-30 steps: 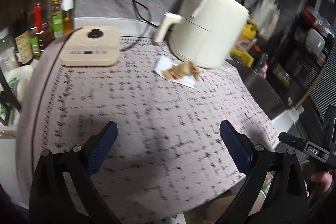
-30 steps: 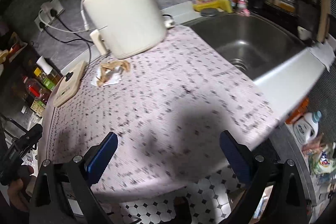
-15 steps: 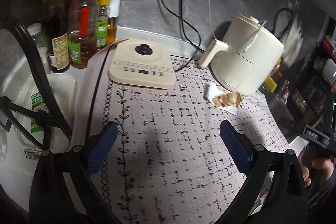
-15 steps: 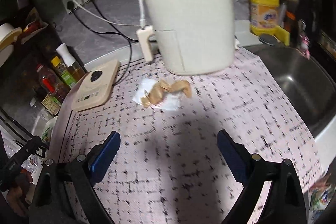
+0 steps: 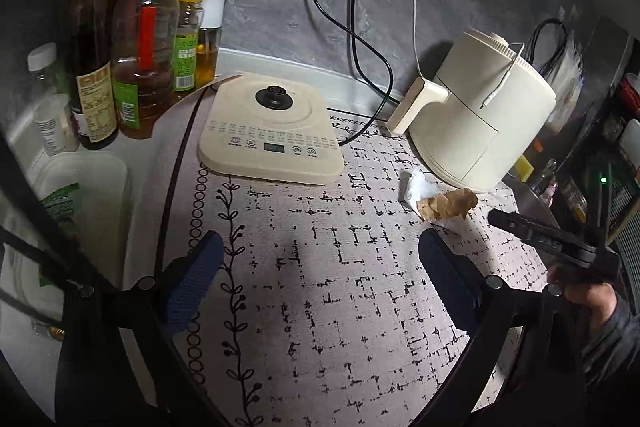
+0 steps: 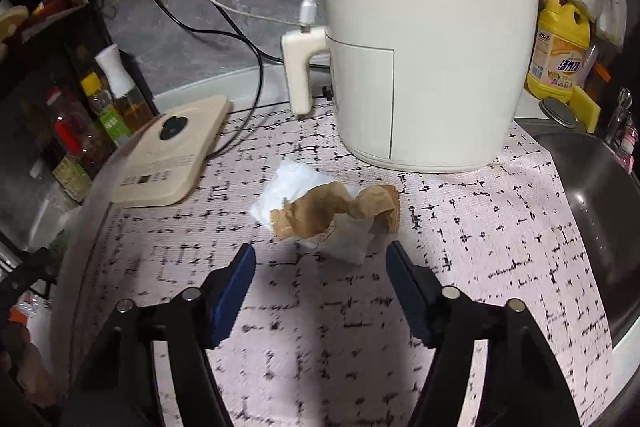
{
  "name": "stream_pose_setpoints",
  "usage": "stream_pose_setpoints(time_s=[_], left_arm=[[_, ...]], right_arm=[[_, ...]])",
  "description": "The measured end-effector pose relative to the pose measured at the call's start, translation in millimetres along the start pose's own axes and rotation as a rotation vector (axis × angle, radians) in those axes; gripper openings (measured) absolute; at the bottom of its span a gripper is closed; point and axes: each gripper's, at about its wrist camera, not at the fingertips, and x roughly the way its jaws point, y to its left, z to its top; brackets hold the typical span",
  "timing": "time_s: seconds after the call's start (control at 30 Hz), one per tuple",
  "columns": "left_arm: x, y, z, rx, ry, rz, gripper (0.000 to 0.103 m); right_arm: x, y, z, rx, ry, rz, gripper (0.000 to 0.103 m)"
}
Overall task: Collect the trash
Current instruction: 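Close the right tool on the brown paper while the left tool grasps the white tissue, then carry the brown paper and white tissue over the beige bin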
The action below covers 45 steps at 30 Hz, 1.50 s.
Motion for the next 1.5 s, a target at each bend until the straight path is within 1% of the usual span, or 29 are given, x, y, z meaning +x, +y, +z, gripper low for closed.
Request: stream_pose_setpoints(time_s=[0.2,0.33,0.43,0.47,0.5,0.53,0.57,0.7,0.87,0.9,0.93,0.97,1.03,1.07,1.1,1.2,1.3,1.4,1.43,1.47,1.5], left_arm=[[26.1,-8.3,8.4,0.017,0.025,-0.025,0.097],[41.3,-13.7,17.2,0.024,0.037,-0.038,0.097],[52.8,-21.7,23.7,0.047,0.047,-0.051,0.097],[57.0,-24.4,26.3,0.055,0.050,-0.056,0.097],[61.1,-26.9,28.2,0.059,0.052,-0.060,0.097],[66.6,-29.7,31.0,0.061,0.056,-0.065,0.097],[71.8,-32.6,33.5,0.065,0.059,-0.072,0.097],[91.2,-47.5,40.1,0.087,0.069,-0.099,0.097],[121.6,-72.4,44.4,0.106,0.089,-0.150,0.097],[127.7,-75.9,45.0,0.107,0.098,-0.157,0.094],[136.1,-80.7,45.9,0.106,0.114,-0.168,0.087],[143.9,-85.2,46.5,0.105,0.127,-0.173,0.084],[157.8,-93.2,46.6,0.105,0.153,-0.175,0.073],[164.9,-97.3,46.4,0.108,0.170,-0.179,0.071],[171.7,-101.9,46.1,0.118,0.184,-0.181,0.069],[187.5,-113.3,41.2,0.157,0.208,-0.155,0.069],[207.2,-123.1,30.5,0.192,0.256,-0.107,0.069],[212.4,-132.9,17.7,0.252,0.265,-0.058,0.054],[211.3,-140.0,12.7,0.303,0.253,-0.027,0.042],[210.2,-145.7,8.3,0.344,0.247,-0.001,0.034],[208.2,-152.2,3.0,0.386,0.248,0.007,0.018]], right_arm=[[28.9,-7.6,7.8,0.012,0.016,0.000,0.062],[36.2,-5.0,18.3,0.007,0.004,0.001,0.062],[45.3,-8.9,27.7,0.025,0.006,-0.006,0.061],[49.0,-10.4,30.3,0.030,0.010,0.001,0.050],[53.0,-11.5,32.2,0.031,0.021,0.016,0.025],[59.5,-12.2,34.3,0.026,0.052,0.032,0.019],[61.6,-12.6,34.5,0.022,0.063,0.034,0.016],[44.7,-19.1,35.6,0.047,0.042,0.068,0.012],[11.5,-26.3,32.0,0.057,0.006,0.064,0.010],[3.3,-29.7,29.9,0.063,-0.004,0.058,0.010],[-2.3,-32.7,28.5,0.068,-0.009,0.054,0.010],[-9.5,-37.3,26.2,0.077,-0.013,0.048,0.010],[-23.4,-47.8,21.3,0.098,-0.017,0.027,0.010],[-29.1,-52.3,19.3,0.108,-0.018,0.018,0.010],[-36.0,-58.1,16.6,0.119,-0.020,0.007,0.010],[-53.8,-75.0,9.3,0.142,-0.028,-0.030,0.010],[-67.2,-92.7,-1.2,0.173,-0.032,-0.061,0.010],[-76.2,-107.4,-12.7,0.189,-0.024,-0.082,0.010],[-78.3,-111.2,-16.5,0.195,-0.023,-0.083,0.010],[-80.7,-115.8,-21.0,0.204,-0.023,-0.083,0.010],[-83.2,-120.1,-25.7,0.214,-0.025,-0.080,0.010]])
